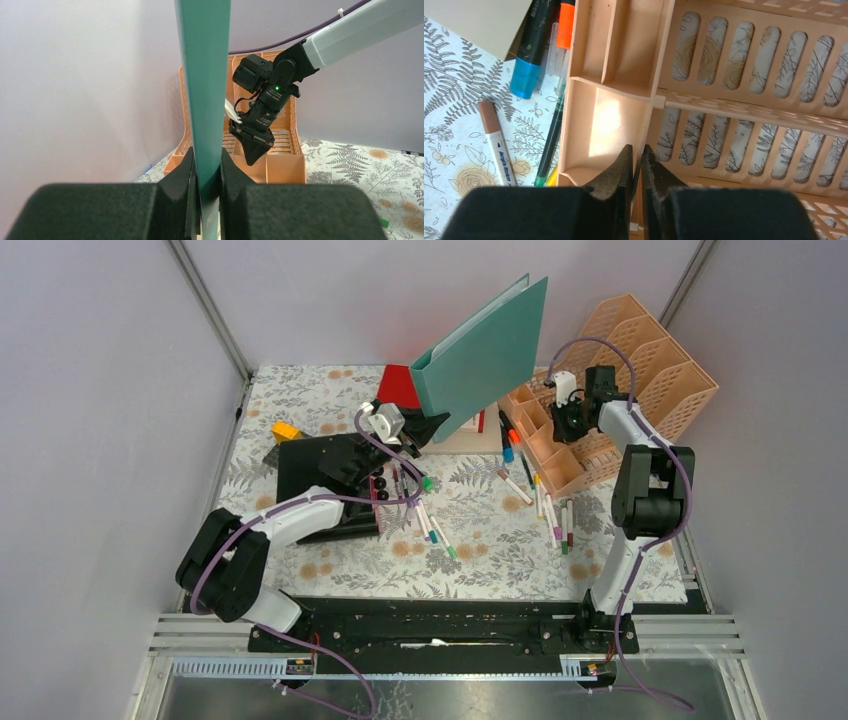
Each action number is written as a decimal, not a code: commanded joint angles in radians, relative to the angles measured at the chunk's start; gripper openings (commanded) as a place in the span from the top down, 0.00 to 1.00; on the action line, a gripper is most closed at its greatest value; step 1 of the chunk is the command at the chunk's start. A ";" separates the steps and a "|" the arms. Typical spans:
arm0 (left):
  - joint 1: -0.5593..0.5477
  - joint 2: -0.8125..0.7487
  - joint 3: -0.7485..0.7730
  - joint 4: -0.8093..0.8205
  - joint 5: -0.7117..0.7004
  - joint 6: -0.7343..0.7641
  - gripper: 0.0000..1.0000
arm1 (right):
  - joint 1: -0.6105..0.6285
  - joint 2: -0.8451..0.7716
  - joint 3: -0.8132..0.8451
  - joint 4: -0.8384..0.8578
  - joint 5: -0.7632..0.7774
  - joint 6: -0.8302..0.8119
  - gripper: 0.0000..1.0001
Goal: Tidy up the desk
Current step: Move the storage box to the center of the board.
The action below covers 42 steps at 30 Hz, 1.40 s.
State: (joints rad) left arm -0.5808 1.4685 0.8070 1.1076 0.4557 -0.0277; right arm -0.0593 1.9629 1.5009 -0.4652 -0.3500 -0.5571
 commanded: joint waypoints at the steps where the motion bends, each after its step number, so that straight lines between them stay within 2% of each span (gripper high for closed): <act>1: 0.001 -0.046 0.000 0.079 -0.009 0.008 1.00 | 0.086 -0.008 0.005 -0.064 -0.133 -0.050 0.99; 6: 0.001 -0.031 -0.002 0.086 -0.032 -0.011 1.00 | 0.088 -0.033 -0.008 -0.051 -0.099 -0.015 0.93; 10: 0.001 0.007 0.021 0.110 -0.044 -0.055 1.00 | 0.088 -0.079 -0.023 -0.036 -0.048 0.006 0.78; 11: 0.001 0.021 0.030 0.118 -0.042 -0.068 1.00 | 0.088 -0.093 -0.026 -0.016 -0.013 0.022 0.77; 12: 0.001 0.038 0.040 0.130 -0.038 -0.084 1.00 | 0.088 -0.109 -0.028 0.004 0.034 0.035 0.78; 15: 0.001 0.086 0.061 0.169 -0.031 -0.125 1.00 | 0.084 -0.114 -0.031 0.077 0.183 0.058 0.92; 18: 0.001 0.117 0.073 0.193 -0.024 -0.155 1.00 | 0.066 -0.082 -0.004 0.095 0.245 0.061 0.97; 24: 0.001 0.192 0.117 0.215 -0.011 -0.198 1.00 | 0.033 -0.051 0.006 0.091 0.212 0.049 0.97; 31: 0.001 0.304 0.212 0.225 -0.020 -0.234 1.00 | -0.001 -0.022 0.025 0.134 0.275 0.062 0.95; 32: 0.001 0.317 0.227 0.223 -0.022 -0.235 1.00 | -0.005 -0.022 0.027 0.133 0.261 0.062 0.91; 33: 0.001 0.332 0.241 0.219 -0.024 -0.237 1.00 | -0.006 -0.025 0.025 0.128 0.236 0.054 0.82; 36: 0.001 0.380 0.297 0.214 -0.031 -0.245 1.00 | -0.007 -0.075 -0.018 0.116 0.121 0.023 0.45; 37: 0.002 0.394 0.314 0.213 -0.032 -0.249 1.00 | -0.007 -0.101 -0.033 0.114 0.096 0.020 0.36; 39: 0.001 0.425 0.351 0.211 -0.034 -0.254 1.00 | -0.007 -0.169 -0.060 0.094 0.065 0.020 0.24; 42: 0.001 0.474 0.416 0.209 -0.037 -0.265 1.00 | -0.007 -0.267 -0.100 0.070 0.073 0.033 0.15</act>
State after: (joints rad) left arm -0.5808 1.9083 1.1141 1.2068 0.4320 -0.2649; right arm -0.0746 1.8740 1.4330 -0.3813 -0.2218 -0.5194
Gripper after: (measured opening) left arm 0.141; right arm 0.809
